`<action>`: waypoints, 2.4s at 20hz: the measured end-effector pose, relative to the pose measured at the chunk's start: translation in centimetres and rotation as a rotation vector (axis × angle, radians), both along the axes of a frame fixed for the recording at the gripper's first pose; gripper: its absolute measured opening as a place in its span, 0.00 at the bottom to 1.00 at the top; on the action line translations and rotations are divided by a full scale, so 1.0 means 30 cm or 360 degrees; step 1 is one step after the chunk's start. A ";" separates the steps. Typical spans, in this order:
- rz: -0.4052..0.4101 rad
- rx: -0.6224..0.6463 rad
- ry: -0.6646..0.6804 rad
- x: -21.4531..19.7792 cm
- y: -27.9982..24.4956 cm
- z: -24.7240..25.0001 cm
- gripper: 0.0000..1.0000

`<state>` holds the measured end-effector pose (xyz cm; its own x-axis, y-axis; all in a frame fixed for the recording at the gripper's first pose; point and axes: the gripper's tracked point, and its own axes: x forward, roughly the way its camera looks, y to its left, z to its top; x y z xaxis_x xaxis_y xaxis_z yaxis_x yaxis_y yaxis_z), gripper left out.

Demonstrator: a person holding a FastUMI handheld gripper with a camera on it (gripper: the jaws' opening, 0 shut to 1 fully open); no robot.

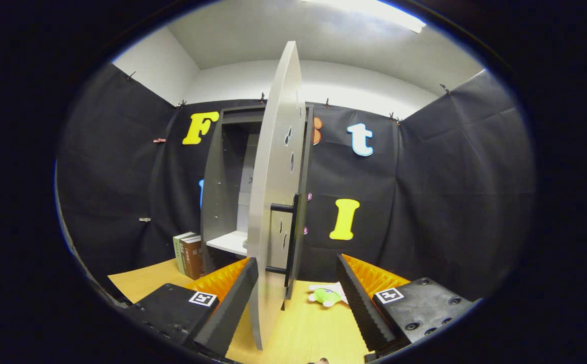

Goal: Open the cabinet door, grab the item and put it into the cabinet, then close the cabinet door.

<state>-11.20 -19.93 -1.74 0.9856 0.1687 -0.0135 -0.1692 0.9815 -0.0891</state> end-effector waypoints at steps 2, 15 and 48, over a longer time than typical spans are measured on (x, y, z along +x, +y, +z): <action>0.0009 -0.0015 0.0035 0.062 -0.026 -0.040 0.98; 0.0291 0.0158 0.0116 0.183 0.487 -0.136 0.96; -0.0139 0.0127 -0.0057 0.392 0.699 0.052 0.99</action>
